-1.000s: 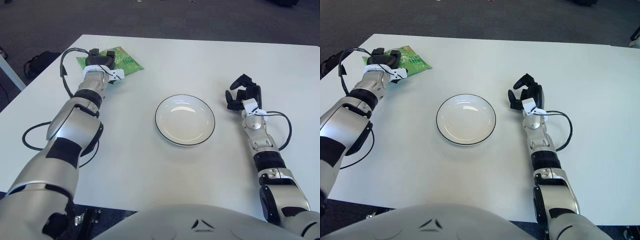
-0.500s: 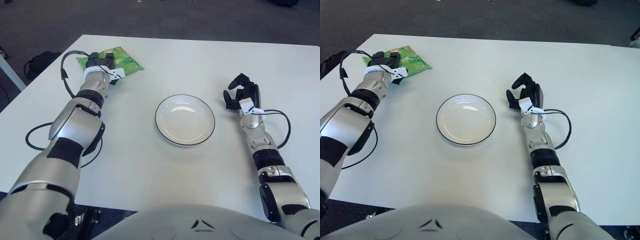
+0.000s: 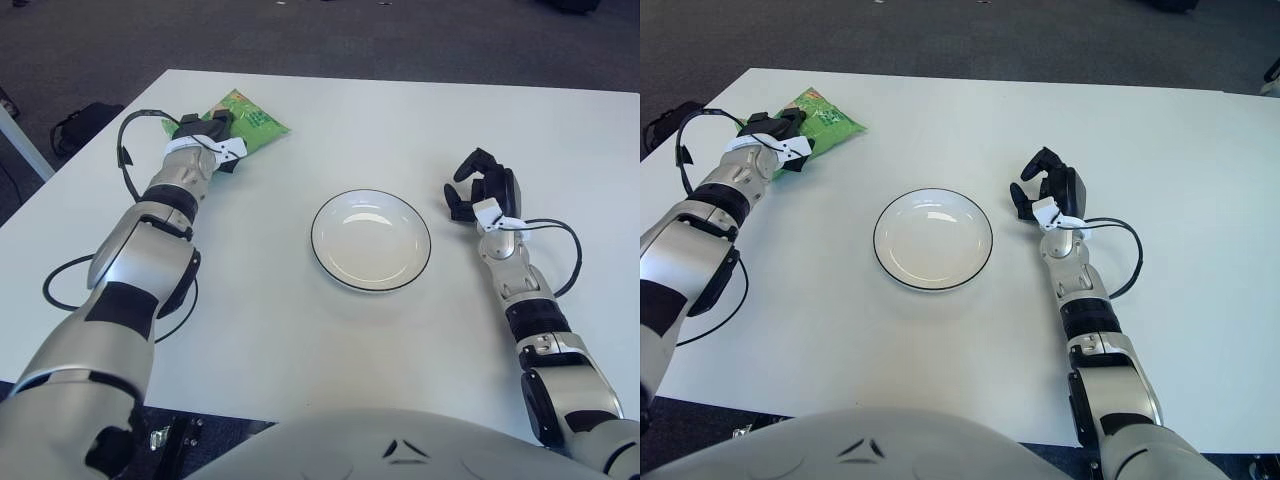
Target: Put the snack into the plate.
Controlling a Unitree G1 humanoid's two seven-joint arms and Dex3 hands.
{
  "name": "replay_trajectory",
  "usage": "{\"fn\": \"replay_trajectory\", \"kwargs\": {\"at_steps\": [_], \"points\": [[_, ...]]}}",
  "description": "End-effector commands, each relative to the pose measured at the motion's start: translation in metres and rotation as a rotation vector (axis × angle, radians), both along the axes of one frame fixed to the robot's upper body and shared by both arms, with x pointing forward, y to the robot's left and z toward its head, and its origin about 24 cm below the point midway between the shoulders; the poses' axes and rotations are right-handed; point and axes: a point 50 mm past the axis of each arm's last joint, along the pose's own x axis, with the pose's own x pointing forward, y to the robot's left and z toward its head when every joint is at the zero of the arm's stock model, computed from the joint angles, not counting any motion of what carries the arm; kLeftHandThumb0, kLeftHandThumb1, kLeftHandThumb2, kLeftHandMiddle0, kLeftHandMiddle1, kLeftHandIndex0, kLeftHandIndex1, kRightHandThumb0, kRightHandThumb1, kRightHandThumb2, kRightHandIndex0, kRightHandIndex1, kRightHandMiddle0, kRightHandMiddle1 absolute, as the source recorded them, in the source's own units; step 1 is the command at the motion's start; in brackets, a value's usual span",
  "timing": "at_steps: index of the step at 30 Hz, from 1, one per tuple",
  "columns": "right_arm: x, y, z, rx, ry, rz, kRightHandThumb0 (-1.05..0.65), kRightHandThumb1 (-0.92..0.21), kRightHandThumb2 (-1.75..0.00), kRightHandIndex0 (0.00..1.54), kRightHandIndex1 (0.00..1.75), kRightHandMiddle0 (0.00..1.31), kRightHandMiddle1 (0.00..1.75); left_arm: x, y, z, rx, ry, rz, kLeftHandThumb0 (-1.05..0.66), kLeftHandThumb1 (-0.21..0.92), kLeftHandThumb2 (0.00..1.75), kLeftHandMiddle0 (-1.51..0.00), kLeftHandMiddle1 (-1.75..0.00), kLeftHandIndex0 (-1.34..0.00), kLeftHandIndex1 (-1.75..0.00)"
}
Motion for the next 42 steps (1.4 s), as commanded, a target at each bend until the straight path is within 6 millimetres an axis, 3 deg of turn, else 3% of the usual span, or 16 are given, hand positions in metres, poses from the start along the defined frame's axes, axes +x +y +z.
{"fn": "replay_trajectory", "kwargs": {"at_steps": [1, 5, 14, 16, 19, 22, 26, 42], "points": [[-0.026, -0.002, -0.048, -0.021, 0.209, -0.018, -0.54, -0.2, -1.46, 1.32, 1.75, 0.72, 1.75, -0.01, -0.001, -0.017, -0.042, -0.007, -0.057, -1.04, 0.92, 1.35, -0.29, -1.72, 0.0, -0.67], [-0.027, -0.002, -0.048, -0.031, 0.208, -0.013, -0.54, -0.2, -1.47, 1.32, 1.75, 0.72, 1.75, -0.018, -0.005, -0.02, -0.104, -0.057, -0.139, -1.03, 0.92, 1.32, -0.41, -1.74, 0.0, -0.71], [-0.03, -0.003, -0.046, -0.04, 0.2, -0.011, -0.55, -0.17, -1.5, 1.33, 1.75, 0.74, 1.75, -0.043, -0.004, -0.001, -0.227, -0.168, -0.324, -1.01, 0.92, 1.3, -0.68, -1.75, 0.0, -0.93], [-0.03, -0.003, -0.045, -0.046, 0.197, -0.014, -0.55, -0.16, -1.51, 1.34, 1.75, 0.75, 1.75, -0.052, -0.004, 0.0, -0.28, -0.177, -0.336, -1.0, 0.92, 1.31, -0.48, -1.39, 0.0, -1.03], [-0.03, -0.003, -0.044, -0.048, 0.196, -0.016, -0.56, -0.15, -1.52, 1.34, 1.75, 0.76, 1.75, -0.057, -0.004, 0.001, -0.319, -0.176, -0.334, -0.99, 0.92, 1.31, -0.37, -1.09, 0.0, -1.1], [-0.029, -0.003, -0.044, -0.052, 0.194, -0.02, -0.56, -0.15, -1.53, 1.34, 1.75, 0.76, 1.75, -0.078, -0.006, 0.003, -0.432, -0.202, -0.371, -1.0, 0.92, 1.3, -0.28, -0.92, 0.0, -1.16], [-0.029, -0.003, -0.044, -0.05, 0.2, -0.021, -0.56, -0.14, -1.53, 1.34, 1.75, 0.77, 1.75, -0.096, -0.006, 0.01, -0.476, -0.219, -0.422, -0.99, 0.92, 1.29, -0.23, -0.84, 0.0, -1.21], [-0.026, -0.004, -0.044, -0.057, 0.21, -0.016, -0.55, -0.17, -1.5, 1.34, 1.75, 0.74, 1.75, -0.094, -0.01, 0.013, -0.372, -0.235, -0.465, -0.95, 0.92, 1.26, -0.27, -0.88, -0.03, -1.3]]}}
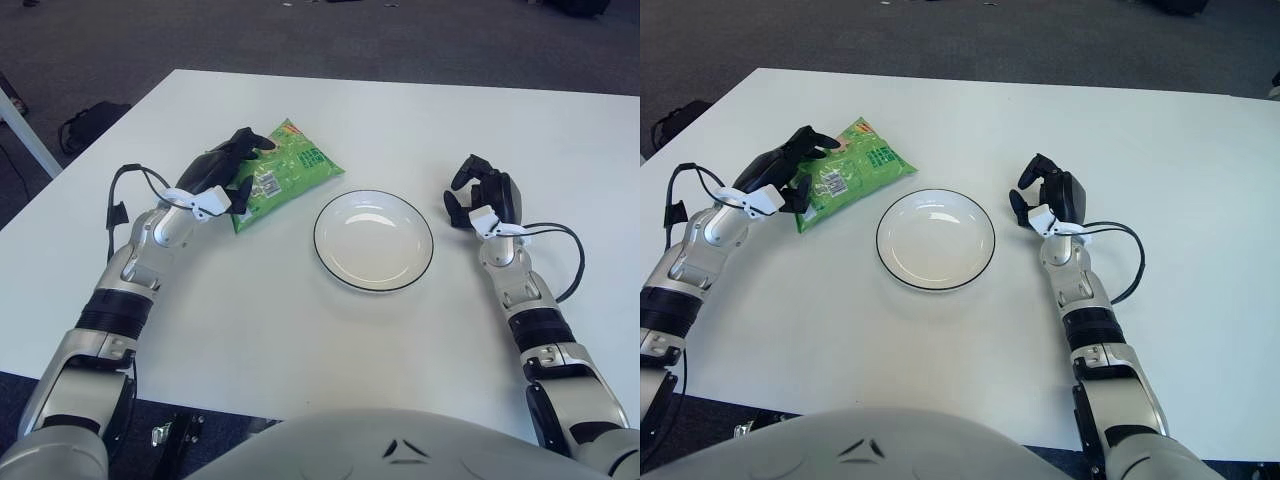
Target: Put the snack into the plate.
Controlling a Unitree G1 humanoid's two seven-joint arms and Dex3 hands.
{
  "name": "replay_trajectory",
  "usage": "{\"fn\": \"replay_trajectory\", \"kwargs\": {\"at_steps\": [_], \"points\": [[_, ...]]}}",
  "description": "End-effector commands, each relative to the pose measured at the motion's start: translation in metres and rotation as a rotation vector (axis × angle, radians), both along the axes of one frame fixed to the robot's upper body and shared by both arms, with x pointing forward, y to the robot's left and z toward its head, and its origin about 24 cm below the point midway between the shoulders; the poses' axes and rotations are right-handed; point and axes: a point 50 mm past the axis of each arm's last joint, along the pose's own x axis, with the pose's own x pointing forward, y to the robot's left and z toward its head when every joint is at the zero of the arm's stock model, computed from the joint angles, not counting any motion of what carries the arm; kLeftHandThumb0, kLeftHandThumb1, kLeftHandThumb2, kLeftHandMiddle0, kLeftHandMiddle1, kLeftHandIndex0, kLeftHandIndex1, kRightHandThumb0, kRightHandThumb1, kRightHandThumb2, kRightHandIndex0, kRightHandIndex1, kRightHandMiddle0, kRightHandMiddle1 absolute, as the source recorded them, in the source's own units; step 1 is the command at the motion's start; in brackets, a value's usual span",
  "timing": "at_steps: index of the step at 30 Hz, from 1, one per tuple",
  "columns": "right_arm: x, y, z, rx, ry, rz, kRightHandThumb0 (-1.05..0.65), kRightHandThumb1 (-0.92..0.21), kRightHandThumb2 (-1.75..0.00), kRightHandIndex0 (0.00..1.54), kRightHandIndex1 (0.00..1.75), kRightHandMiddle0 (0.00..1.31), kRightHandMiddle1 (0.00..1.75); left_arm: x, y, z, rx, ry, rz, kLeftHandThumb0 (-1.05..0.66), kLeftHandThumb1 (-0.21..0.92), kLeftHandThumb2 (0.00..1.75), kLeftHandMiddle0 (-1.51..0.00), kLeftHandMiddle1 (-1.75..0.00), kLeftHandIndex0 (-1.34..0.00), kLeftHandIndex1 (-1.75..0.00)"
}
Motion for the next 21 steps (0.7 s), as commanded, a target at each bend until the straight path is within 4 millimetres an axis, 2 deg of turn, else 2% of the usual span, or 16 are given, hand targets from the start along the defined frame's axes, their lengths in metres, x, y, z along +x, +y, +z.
{"fn": "replay_trajectory", "kwargs": {"at_steps": [1, 5, 9, 14, 21], "points": [[-0.02, -0.004, -0.044, -0.001, 0.206, -0.028, -0.55, -0.17, -1.49, 1.34, 1.75, 0.74, 1.75, 0.002, 0.003, 0.006, 0.041, -0.03, 0.007, -0.94, 0.92, 1.26, -0.27, -0.89, -0.02, -1.3], [-0.02, -0.004, -0.045, -0.007, 0.206, -0.024, -0.55, -0.18, -1.49, 1.34, 1.75, 0.74, 1.75, 0.002, 0.001, 0.004, 0.058, -0.043, 0.016, -0.94, 0.92, 1.25, -0.25, -0.9, -0.01, -1.3], [-0.02, -0.005, -0.045, -0.016, 0.203, -0.02, -0.55, -0.18, -1.49, 1.33, 1.75, 0.74, 1.75, 0.003, -0.002, 0.003, 0.093, -0.085, 0.034, -0.93, 0.92, 1.23, -0.19, -0.87, 0.0, -1.21], [-0.02, -0.006, -0.045, -0.026, 0.206, -0.014, -0.55, -0.18, -1.48, 1.33, 1.75, 0.73, 1.75, 0.004, -0.004, 0.001, 0.17, -0.15, 0.081, -0.95, 0.92, 1.19, -0.08, -0.75, 0.0, -1.03], [-0.02, -0.007, -0.046, -0.026, 0.206, -0.006, -0.55, -0.19, -1.48, 1.33, 1.75, 0.73, 1.75, 0.003, -0.01, -0.001, 0.24, -0.174, 0.139, -0.95, 0.92, 1.15, -0.01, -0.62, 0.0, -0.88]]}}
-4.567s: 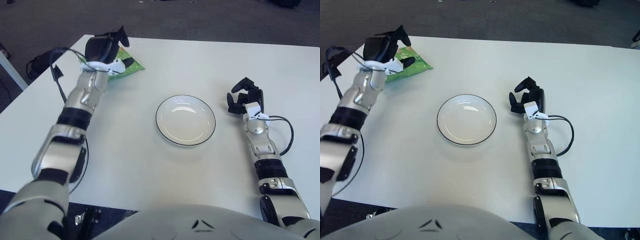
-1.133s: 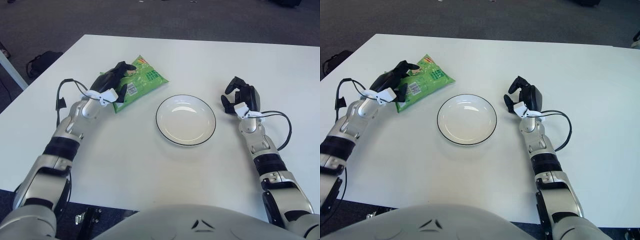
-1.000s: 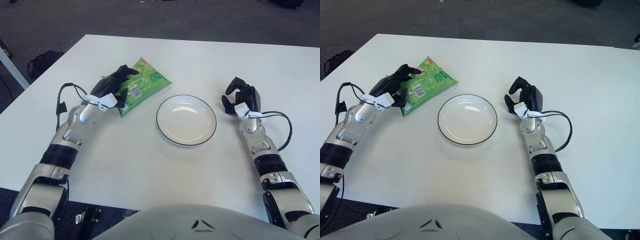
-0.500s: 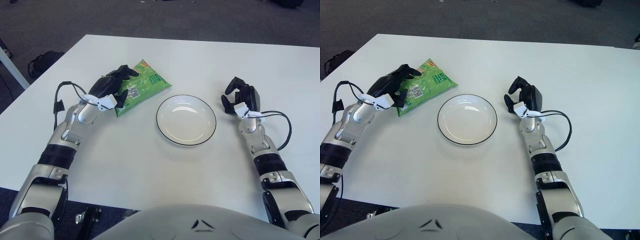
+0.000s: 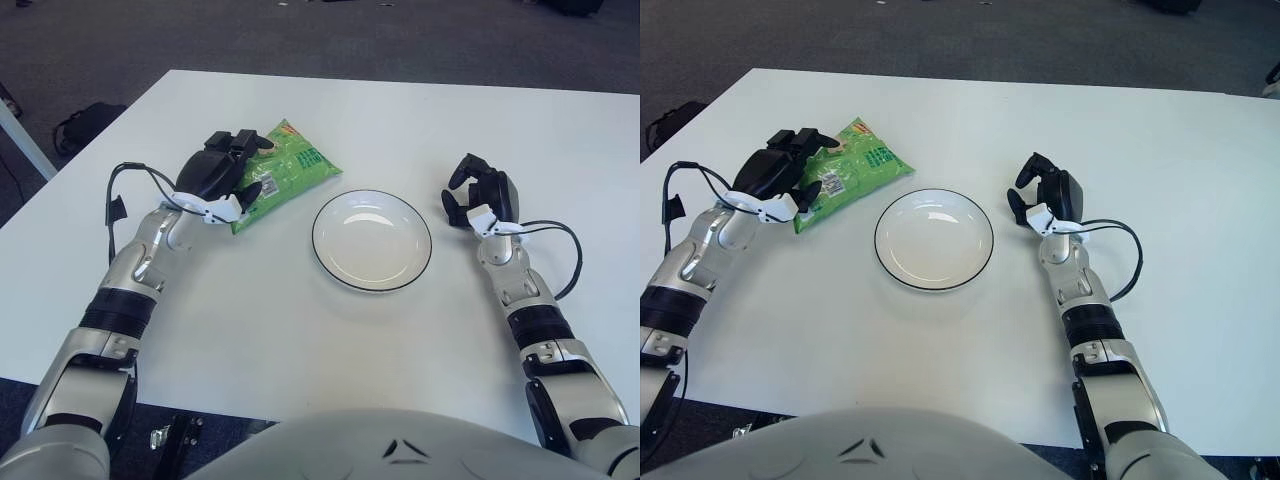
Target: Put the snack into the plate.
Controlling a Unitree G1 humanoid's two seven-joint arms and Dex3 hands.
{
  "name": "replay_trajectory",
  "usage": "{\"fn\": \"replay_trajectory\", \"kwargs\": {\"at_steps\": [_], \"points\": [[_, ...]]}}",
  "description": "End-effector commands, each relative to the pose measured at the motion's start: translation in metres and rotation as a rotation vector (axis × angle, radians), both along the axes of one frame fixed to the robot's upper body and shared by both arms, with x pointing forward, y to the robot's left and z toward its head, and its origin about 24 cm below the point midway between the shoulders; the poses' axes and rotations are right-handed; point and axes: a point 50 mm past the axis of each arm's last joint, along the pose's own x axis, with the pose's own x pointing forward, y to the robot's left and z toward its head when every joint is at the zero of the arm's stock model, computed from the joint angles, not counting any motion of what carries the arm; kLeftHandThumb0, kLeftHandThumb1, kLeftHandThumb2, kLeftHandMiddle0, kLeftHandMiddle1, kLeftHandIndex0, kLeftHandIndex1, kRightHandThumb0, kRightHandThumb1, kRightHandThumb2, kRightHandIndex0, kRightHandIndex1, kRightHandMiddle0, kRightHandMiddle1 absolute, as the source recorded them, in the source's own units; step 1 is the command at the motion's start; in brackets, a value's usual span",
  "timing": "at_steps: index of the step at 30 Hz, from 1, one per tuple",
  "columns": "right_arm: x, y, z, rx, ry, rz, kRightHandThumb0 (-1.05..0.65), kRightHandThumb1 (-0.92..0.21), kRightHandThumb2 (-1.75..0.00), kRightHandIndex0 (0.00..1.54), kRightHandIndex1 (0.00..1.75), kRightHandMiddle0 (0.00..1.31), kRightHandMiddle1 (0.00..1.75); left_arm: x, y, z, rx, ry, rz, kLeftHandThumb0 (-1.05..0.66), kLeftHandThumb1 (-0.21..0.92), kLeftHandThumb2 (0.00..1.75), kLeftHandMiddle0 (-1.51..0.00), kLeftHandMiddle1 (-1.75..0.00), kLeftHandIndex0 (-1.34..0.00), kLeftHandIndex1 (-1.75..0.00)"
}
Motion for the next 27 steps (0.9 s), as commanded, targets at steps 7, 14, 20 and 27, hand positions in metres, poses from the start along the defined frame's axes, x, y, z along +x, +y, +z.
{"fn": "replay_trajectory", "kwargs": {"at_steps": [7, 14, 20, 27], "points": [[-0.023, -0.007, -0.046, -0.019, 0.213, -0.025, -0.54, -0.19, -1.48, 1.33, 1.75, 0.73, 1.75, -0.002, -0.01, 0.004, 0.053, -0.036, 0.022, -0.93, 0.92, 1.11, 0.0, -0.53, 0.0, -0.8], [-0.023, -0.007, -0.045, -0.014, 0.212, -0.022, -0.54, -0.19, -1.47, 1.34, 1.75, 0.73, 1.75, -0.003, -0.01, 0.004, 0.091, -0.015, 0.021, -0.93, 0.92, 1.09, 0.0, -0.51, 0.0, -0.77], [-0.023, -0.007, -0.045, -0.019, 0.205, -0.016, -0.54, -0.19, -1.47, 1.33, 1.75, 0.72, 1.75, 0.001, -0.004, 0.002, 0.141, -0.019, 0.024, -0.93, 0.92, 1.02, 0.0, -0.32, 0.0, -0.56], [-0.024, -0.006, -0.045, -0.026, 0.207, -0.017, -0.54, -0.19, -1.47, 1.33, 1.75, 0.73, 1.75, 0.006, 0.001, 0.001, 0.224, -0.063, 0.141, -0.99, 0.92, 0.93, 0.0, -0.05, 0.0, -0.28]]}}
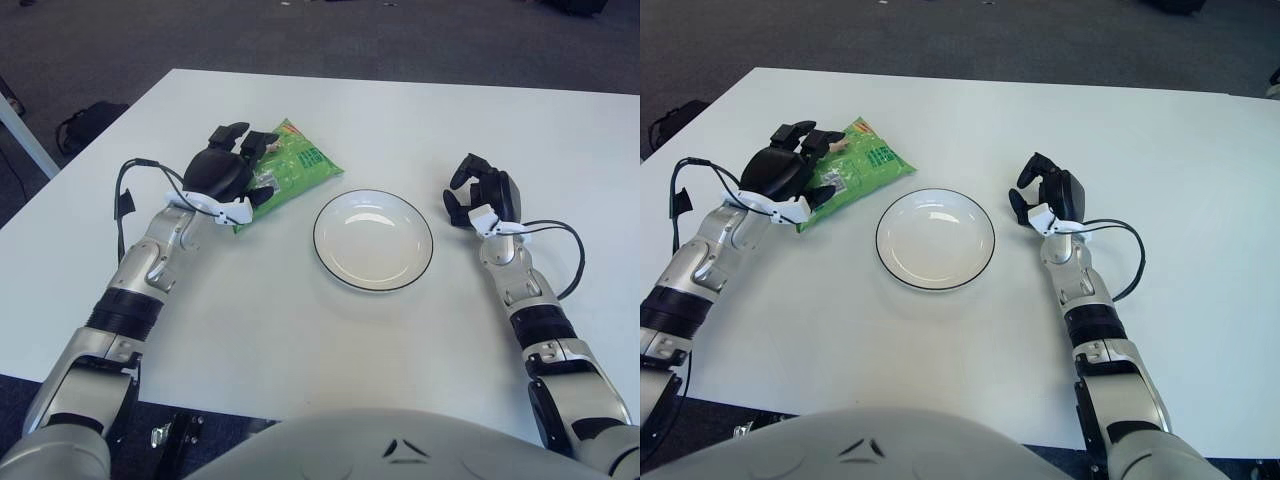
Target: Put the snack into the plate.
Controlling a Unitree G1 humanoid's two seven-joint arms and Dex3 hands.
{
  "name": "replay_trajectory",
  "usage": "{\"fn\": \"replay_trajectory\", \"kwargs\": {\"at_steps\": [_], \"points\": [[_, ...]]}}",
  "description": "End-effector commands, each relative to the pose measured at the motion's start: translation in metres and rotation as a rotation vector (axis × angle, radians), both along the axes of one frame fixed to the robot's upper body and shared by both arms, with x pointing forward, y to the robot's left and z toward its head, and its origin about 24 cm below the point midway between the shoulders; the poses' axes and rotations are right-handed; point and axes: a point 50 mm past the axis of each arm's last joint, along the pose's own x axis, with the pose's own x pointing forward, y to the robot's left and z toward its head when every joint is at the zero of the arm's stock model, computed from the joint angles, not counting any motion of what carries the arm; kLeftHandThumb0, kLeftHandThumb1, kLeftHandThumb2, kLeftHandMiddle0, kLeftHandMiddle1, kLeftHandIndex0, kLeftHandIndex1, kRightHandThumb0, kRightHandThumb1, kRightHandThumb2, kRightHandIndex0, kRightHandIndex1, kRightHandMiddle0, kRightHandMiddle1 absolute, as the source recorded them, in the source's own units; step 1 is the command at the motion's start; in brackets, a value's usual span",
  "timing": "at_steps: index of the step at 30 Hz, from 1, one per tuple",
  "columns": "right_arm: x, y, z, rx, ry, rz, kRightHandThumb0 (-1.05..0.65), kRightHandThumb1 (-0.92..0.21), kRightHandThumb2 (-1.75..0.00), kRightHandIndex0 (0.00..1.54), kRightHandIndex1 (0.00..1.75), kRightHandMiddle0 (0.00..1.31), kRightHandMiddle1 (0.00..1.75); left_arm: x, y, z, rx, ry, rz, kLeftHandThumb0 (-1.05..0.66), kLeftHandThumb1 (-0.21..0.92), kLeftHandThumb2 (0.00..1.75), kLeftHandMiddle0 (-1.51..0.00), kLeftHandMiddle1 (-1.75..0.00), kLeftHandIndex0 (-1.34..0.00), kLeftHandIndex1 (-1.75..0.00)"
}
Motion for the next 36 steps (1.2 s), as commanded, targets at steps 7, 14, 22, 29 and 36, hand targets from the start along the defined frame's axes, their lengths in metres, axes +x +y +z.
{"fn": "replay_trajectory", "kwargs": {"at_steps": [7, 14, 22, 29, 36], "points": [[-0.024, -0.005, -0.045, -0.025, 0.204, -0.016, -0.55, -0.18, -1.48, 1.33, 1.75, 0.73, 1.75, 0.006, -0.01, 0.011, 0.029, -0.023, 0.157, -1.04, 0.92, 0.84, 0.0, 0.0, 0.0, -0.02], [-0.024, -0.004, -0.045, -0.037, 0.204, -0.013, -0.55, -0.18, -1.49, 1.33, 1.75, 0.74, 1.75, 0.007, -0.016, 0.01, -0.008, 0.027, 0.188, -1.05, 0.92, 0.77, 0.0, 0.0, 0.0, 0.0], [-0.025, -0.002, -0.045, -0.048, 0.202, -0.013, -0.55, -0.17, -1.5, 1.33, 1.75, 0.74, 1.75, 0.019, -0.025, -0.002, -0.011, 0.104, 0.222, -1.05, 0.92, 0.63, 0.0, 0.0, 0.0, 0.0], [-0.026, -0.002, -0.045, -0.048, 0.203, -0.006, -0.56, -0.16, -1.51, 1.33, 1.75, 0.75, 1.75, 0.031, -0.027, -0.013, -0.007, 0.137, 0.256, -1.05, 0.92, 0.61, 0.0, 0.0, 0.0, 0.0], [-0.026, -0.002, -0.044, -0.06, 0.201, 0.004, -0.56, -0.16, -1.51, 1.32, 1.75, 0.75, 1.75, 0.035, -0.033, -0.016, -0.01, 0.15, 0.27, -1.05, 0.92, 0.63, 0.0, 0.0, 0.0, 0.0]]}}
